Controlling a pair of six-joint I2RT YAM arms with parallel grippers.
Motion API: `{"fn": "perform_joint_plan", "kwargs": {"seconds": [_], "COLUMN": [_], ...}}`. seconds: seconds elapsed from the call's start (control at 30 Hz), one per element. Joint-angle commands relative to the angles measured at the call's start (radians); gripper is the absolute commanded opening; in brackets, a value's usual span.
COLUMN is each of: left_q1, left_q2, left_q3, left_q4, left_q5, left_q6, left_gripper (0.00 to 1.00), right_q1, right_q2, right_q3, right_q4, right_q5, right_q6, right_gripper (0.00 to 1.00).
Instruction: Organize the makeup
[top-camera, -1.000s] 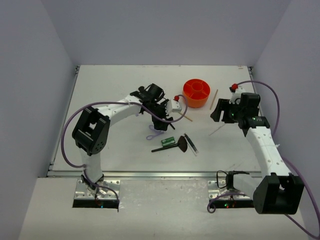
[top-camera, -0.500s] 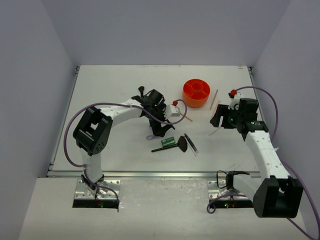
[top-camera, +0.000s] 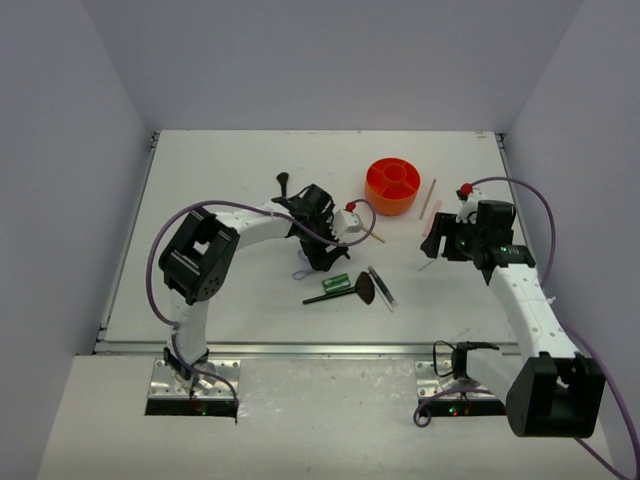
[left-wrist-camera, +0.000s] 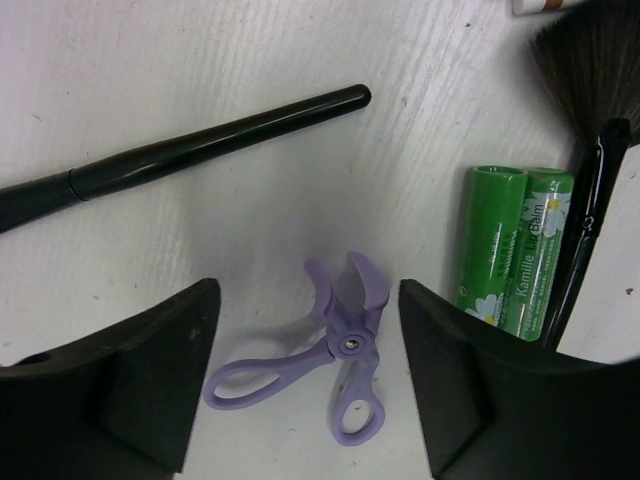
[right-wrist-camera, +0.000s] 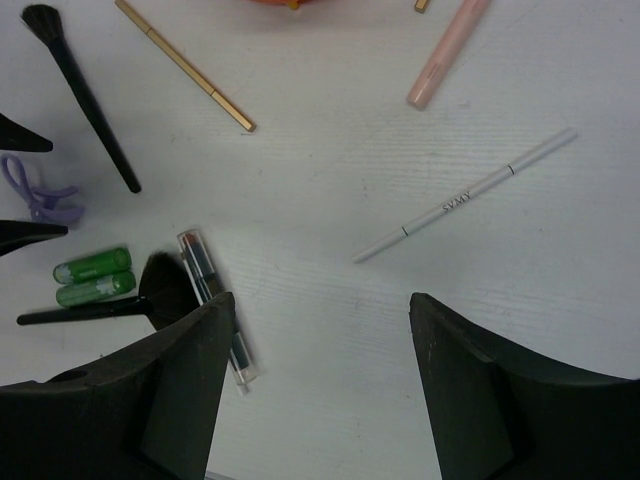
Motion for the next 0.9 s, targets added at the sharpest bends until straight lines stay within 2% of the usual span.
{"fn": "perform_joint_plan", "kwargs": {"seconds": [0.0,0.1,0.3,0.43,0.53,0.7,0.77,0.87], "left_q1": [-0.006,-0.006,-0.007,-0.007,-0.007,-0.006,-0.006,-0.005], "left_q2": [0.014,0.018,0.023,0.043,0.045,0.02,0.014,0.012], "left_q3": [0.006,0.006,-0.004,0.011,0.0,0.012,0.023,0.061], "left_q4": [0.034,0.027,0.038,0.042,0.043,0.046,0.043,0.027], "left_q5": [-0.019,-0.016,-0.022,-0.024,-0.012,0.006,0.01,0.02], "left_q6": [-0.017,-0.009,-0.026,-0.042,-0.052,-0.083,-0.09,-0.105], "left_gripper": [0.65,0.6,0.57,0.44,0.25,0.05,0.01,0.0], "right_q1": [0.002,0.002,0.002,0.002,0.002,0.002,0.002,0.002], "right_q2": [-0.015,-0.01,-0.009,-0.007,-0.007,-0.013,-0.014,-0.018], "right_q3": [-0.009,-0.008,0.005,0.009,0.009,0.013,0.015,0.02], "right_q4": [0.032,0.032,0.016,0.014,0.013,0.008,0.009,0.01], "right_q5": [0.012,0.016,0.032,0.035,0.037,0.034,0.034,0.027], "right_q6": [-0.009,-0.011,-0.034,-0.043,-0.042,-0.042,-0.042,-0.033], "right_gripper": [0.71,0.71,0.72,0.72,0.72,0.72,0.72,0.72]}}
